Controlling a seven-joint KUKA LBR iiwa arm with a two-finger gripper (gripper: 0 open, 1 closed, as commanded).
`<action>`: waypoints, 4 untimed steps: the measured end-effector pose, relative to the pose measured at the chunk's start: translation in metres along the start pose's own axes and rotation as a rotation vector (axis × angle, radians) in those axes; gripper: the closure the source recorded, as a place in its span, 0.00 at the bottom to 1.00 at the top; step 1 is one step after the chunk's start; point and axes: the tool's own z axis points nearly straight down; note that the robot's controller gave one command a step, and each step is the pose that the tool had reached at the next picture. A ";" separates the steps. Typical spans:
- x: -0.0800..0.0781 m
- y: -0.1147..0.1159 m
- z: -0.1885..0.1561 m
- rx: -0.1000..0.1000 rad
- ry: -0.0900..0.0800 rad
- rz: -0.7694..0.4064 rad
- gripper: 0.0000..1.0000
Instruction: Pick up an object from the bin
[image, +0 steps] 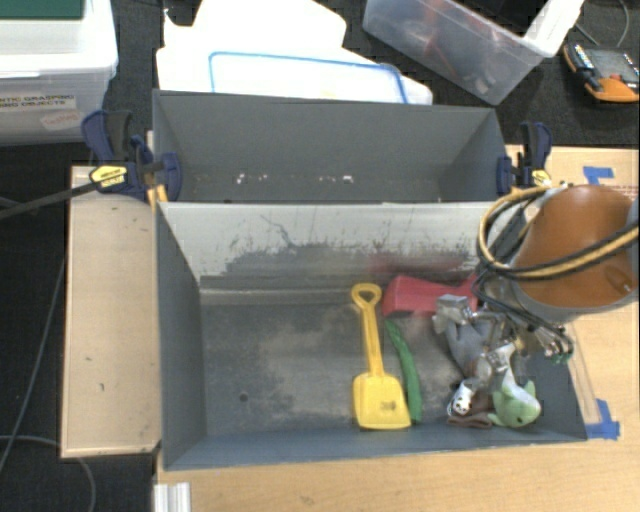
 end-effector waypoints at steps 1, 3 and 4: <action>0.026 -0.024 0.064 -0.021 0.011 -0.489 0.00; 0.018 -0.012 0.070 -0.009 0.009 -0.668 1.00; 0.014 -0.009 -0.025 -0.010 0.007 -0.678 1.00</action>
Offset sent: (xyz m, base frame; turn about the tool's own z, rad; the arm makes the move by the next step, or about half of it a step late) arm -0.0099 -0.0183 -0.0710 -0.6714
